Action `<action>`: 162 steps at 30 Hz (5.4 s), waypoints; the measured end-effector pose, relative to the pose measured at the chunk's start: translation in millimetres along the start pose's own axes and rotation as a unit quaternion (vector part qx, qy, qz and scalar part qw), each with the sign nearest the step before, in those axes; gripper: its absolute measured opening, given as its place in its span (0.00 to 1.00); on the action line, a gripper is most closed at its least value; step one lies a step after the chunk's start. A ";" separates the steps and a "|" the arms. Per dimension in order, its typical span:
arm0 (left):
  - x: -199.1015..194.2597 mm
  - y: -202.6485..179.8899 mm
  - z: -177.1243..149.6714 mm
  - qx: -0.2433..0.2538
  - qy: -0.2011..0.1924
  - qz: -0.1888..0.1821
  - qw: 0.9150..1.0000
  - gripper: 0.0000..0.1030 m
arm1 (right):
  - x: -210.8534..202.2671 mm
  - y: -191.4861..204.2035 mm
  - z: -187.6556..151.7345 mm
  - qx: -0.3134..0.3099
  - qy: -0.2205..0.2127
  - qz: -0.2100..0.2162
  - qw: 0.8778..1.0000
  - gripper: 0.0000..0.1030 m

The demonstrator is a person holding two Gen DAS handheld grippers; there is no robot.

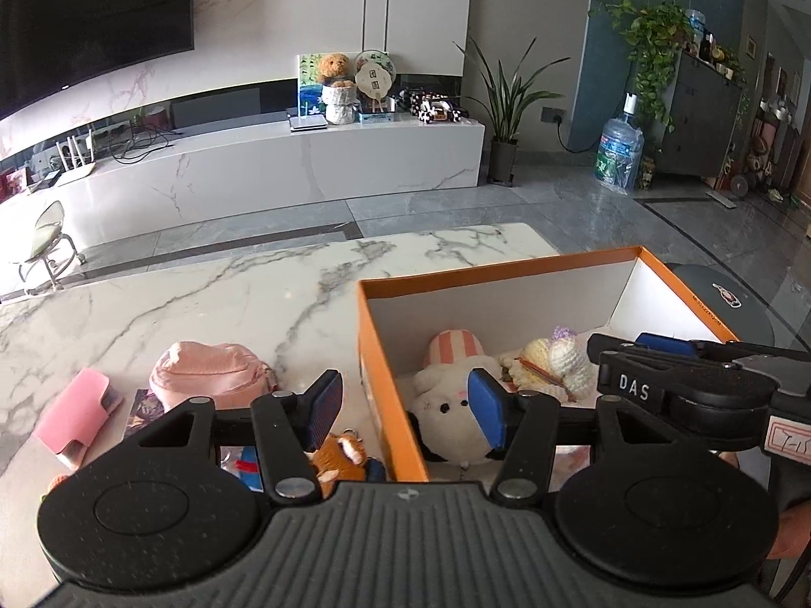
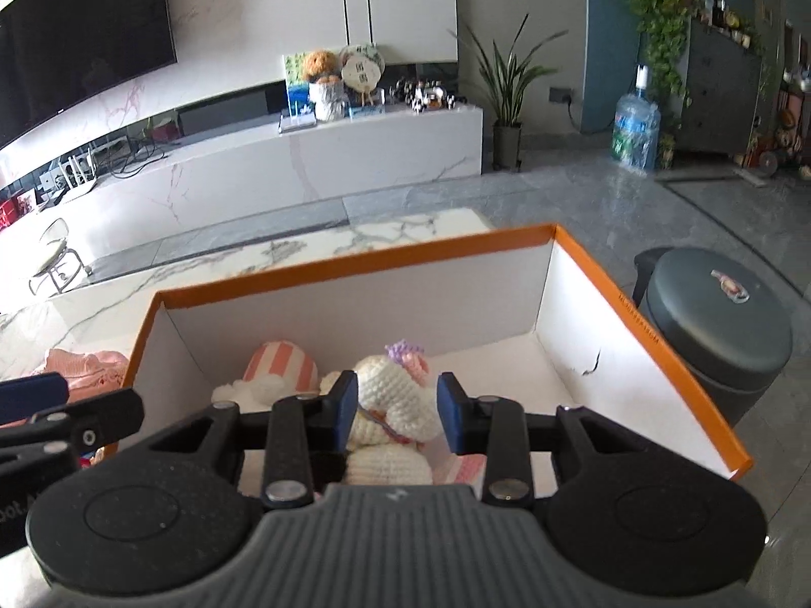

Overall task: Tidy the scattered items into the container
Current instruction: 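Lower the toys into the shoebox and open both tools, then move both tools back toward the remaining toys on the table, then grasp the brown-white dog plush with the right tool, then close the left tool on the pink clip bag while the right tool holds the dog plush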

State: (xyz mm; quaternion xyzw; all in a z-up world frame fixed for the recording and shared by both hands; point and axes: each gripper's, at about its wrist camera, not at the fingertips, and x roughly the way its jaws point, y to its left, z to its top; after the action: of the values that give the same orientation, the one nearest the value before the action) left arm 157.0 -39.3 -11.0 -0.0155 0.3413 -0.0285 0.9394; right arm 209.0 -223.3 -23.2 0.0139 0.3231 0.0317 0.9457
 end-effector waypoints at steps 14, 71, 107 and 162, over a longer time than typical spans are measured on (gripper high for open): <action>-62.5 80.3 -36.6 -0.051 -0.012 0.041 0.998 0.63 | -102.0 36.5 -47.7 0.044 -0.105 0.033 0.993 0.37; 63.2 155.0 -62.1 -0.036 0.084 -0.049 0.995 0.38 | 24.4 200.8 -96.8 -0.291 -0.018 0.033 0.956 0.60; -36.2 181.6 -77.7 -0.085 0.039 0.011 0.996 0.01 | -38.6 232.4 -119.1 -0.367 -0.075 0.040 0.926 0.49; -32.2 196.1 -3.9 -0.108 -0.065 0.045 0.991 0.16 | -11.4 226.9 -93.9 -0.402 -0.073 0.017 0.912 0.50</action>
State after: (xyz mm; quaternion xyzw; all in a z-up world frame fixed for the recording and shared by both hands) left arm 138.3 158.4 -2.9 -0.1033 0.2807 0.0516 0.9528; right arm 131.0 2.8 -79.9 -0.3599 0.2127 0.1741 0.8916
